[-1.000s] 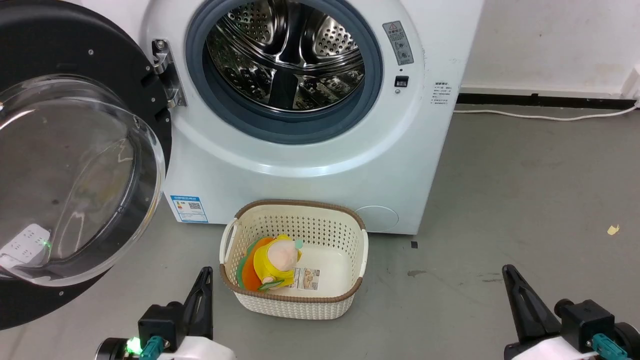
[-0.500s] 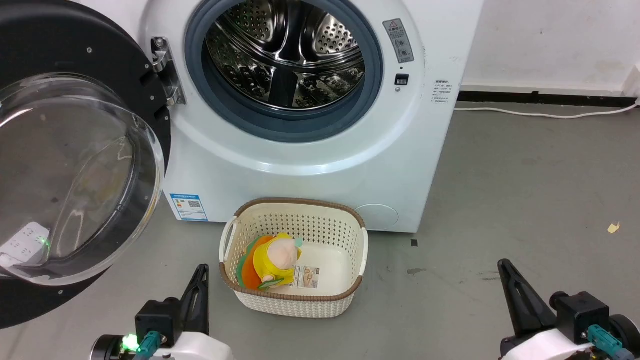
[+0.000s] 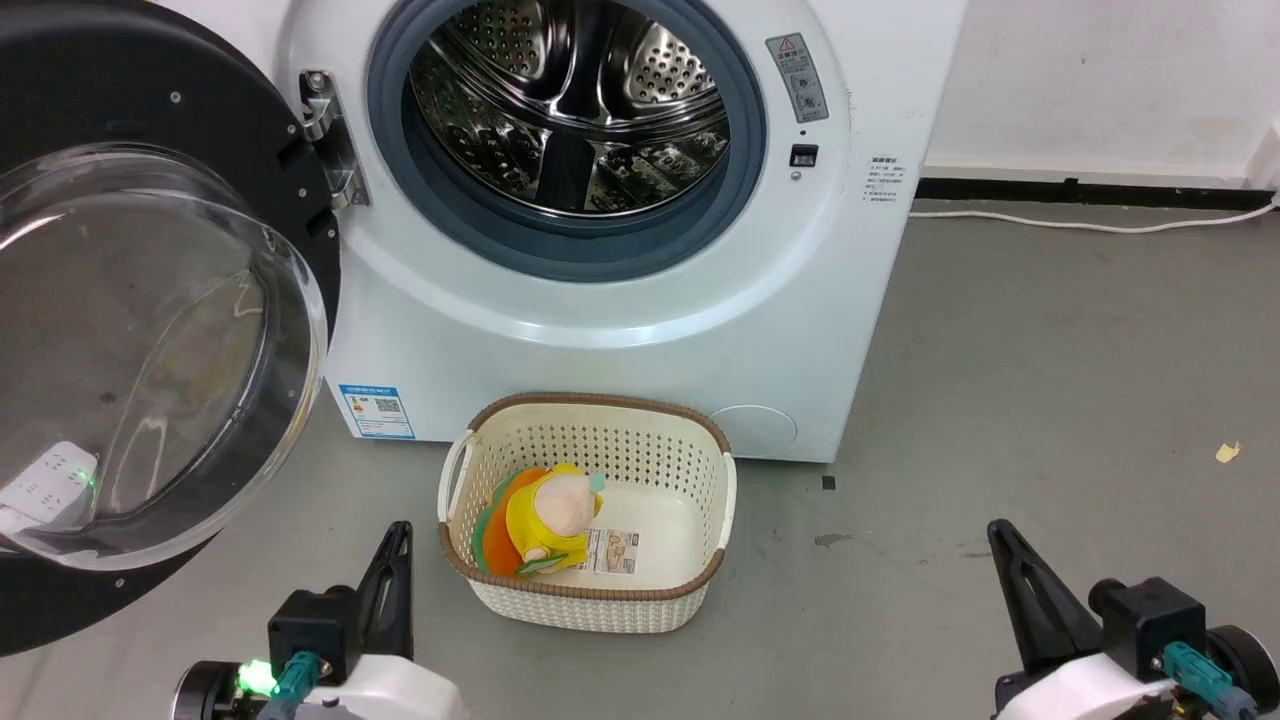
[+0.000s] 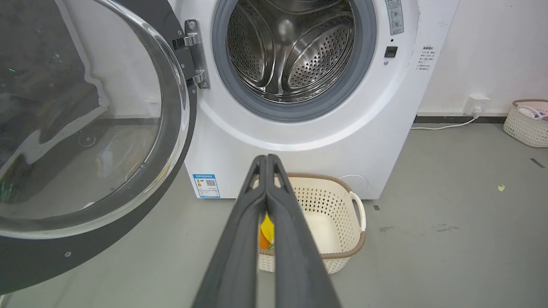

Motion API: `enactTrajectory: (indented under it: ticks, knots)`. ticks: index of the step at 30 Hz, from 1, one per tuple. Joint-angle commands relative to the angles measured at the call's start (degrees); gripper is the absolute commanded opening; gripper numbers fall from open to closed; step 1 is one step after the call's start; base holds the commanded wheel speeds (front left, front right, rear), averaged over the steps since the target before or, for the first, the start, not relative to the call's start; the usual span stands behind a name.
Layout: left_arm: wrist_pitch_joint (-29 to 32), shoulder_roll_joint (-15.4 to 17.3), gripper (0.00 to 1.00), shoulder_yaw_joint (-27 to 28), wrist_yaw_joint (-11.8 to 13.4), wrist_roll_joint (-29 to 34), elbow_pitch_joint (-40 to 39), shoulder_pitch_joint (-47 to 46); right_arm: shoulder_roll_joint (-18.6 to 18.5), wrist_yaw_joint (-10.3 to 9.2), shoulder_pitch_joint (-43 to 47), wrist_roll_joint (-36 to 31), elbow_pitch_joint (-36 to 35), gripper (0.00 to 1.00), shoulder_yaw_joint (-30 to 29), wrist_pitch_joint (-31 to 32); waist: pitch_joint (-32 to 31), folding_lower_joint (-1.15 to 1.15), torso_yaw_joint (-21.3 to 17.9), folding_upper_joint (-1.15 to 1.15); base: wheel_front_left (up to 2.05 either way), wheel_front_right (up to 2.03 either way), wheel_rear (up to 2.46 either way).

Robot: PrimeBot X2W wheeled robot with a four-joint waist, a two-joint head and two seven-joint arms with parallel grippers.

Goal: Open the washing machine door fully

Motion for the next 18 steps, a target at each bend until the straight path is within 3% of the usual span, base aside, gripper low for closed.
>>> enactTrajectory:
  ticks: [1,18]
  knots:
    - [0.42,-0.38,0.00,0.44,-0.17,0.46,-0.36,-1.00,0.06,0.03,-1.24,-0.27,-0.43,0.00,0.21,0.46,0.04,0.00,-0.01,0.00,0.00,0.00,0.00]
    - [2.41,-0.82,0.00,1.68,-0.63,1.95,-1.32,-1.47,0.08,0.04,-2.12,-0.42,-0.63,0.00,0.89,2.46,0.41,0.00,-0.07,0.00,0.00,0.00,0.00]
